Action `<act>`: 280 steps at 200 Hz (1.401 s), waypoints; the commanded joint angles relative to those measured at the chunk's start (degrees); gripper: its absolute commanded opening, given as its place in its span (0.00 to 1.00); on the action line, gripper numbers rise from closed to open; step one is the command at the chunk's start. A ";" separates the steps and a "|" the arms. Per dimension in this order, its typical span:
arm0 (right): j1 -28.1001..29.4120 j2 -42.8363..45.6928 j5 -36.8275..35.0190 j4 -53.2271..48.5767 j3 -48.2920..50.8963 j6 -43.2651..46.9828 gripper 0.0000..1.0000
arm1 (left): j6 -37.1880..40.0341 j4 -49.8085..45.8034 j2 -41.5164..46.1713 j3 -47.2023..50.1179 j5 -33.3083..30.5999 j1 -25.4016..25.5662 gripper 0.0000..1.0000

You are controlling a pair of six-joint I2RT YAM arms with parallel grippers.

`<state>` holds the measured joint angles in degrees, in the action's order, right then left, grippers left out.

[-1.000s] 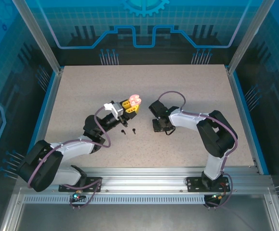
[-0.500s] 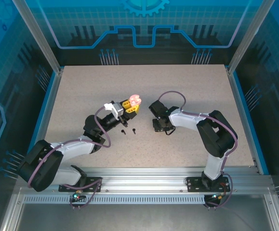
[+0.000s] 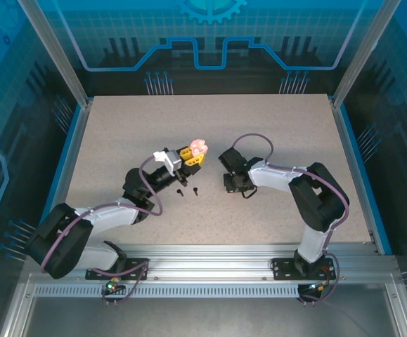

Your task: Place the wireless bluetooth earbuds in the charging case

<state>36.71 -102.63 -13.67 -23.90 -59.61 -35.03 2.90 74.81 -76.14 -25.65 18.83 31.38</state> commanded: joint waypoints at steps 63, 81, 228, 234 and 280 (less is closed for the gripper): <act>0.47 8.74 1.80 0.83 0.30 -0.43 0.20 | 0.53 0.78 -0.58 -0.45 -0.06 0.70 0.00; 0.38 12.02 1.50 0.32 -0.16 -0.28 0.19 | 0.84 0.79 -0.59 -0.62 -0.02 0.69 0.00; 1.27 31.53 1.02 -3.57 -16.72 6.44 0.21 | 1.63 3.09 -5.42 -3.38 1.03 0.97 0.00; 1.73 31.48 1.02 -3.40 -17.37 6.80 0.21 | 1.52 3.27 -5.84 -3.67 1.03 0.92 0.00; 5.22 31.52 -1.08 -0.78 -18.56 8.61 0.21 | -0.09 5.27 -8.79 -5.48 1.08 1.20 0.00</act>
<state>40.14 -71.88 -13.28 -25.78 -77.06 -28.42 3.25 76.44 -83.72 -28.82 18.87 32.01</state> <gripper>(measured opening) 0.216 0.226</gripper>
